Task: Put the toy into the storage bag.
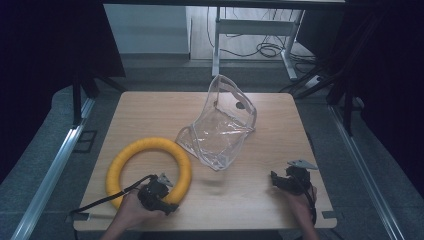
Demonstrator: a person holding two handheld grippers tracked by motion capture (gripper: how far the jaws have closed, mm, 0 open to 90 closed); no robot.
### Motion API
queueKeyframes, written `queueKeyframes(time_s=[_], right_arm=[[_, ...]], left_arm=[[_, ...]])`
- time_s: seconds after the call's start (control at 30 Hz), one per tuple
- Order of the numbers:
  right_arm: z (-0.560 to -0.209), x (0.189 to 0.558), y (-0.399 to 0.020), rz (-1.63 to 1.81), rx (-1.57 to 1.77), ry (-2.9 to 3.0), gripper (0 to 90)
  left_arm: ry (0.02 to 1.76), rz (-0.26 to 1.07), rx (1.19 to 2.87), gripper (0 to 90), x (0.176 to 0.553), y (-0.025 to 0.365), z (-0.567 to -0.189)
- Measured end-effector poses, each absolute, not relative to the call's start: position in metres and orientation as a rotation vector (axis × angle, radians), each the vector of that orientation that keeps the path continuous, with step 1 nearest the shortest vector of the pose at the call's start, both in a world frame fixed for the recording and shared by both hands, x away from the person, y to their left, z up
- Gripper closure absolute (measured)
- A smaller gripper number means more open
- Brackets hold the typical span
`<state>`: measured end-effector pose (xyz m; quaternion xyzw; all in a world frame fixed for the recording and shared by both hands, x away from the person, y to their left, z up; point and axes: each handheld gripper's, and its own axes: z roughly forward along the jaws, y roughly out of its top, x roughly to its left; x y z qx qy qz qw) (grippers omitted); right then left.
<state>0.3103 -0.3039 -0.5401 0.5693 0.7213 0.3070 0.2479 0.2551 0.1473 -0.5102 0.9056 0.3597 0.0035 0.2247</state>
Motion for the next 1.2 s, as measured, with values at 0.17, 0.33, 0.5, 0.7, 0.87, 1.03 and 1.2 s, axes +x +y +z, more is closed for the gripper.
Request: queueKeyframes(time_s=[0.17, 0.33, 0.5, 0.7, 0.87, 1.03, 1.2], right_arm=[[-0.540, 0.310, -0.304, 0.836, 1.551, 1.964, 16.2], [-0.540, 0.310, -0.304, 0.835, 1.554, 1.962, 16.2], [-0.540, 0.310, -0.304, 0.833, 1.555, 1.961, 16.2], [-0.540, 0.311, -0.304, 0.830, 1.553, 1.962, 16.3], [-0.540, 0.310, -0.304, 0.830, 1.560, 1.960, 16.3], [-0.540, 0.311, -0.303, 0.831, 1.562, 1.958, 16.3], [-0.540, 0.311, -0.303, 0.831, 1.560, 1.958, 16.3]], left_arm=[[0.978, 0.001, 2.509, 50.0, 0.254, 0.146, -0.509], [0.984, -0.027, 2.512, 50.4, 0.257, 0.146, -0.508], [0.978, -0.077, 2.459, 50.6, 0.259, 0.154, -0.504], [0.963, -0.138, 2.347, 50.6, 0.262, 0.170, -0.490], [0.951, -0.185, 2.230, 50.6, 0.265, 0.186, -0.473], [0.947, -0.218, 2.118, 50.5, 0.269, 0.202, -0.460], [0.943, -0.217, 2.065, 50.5, 0.274, 0.211, -0.453]])
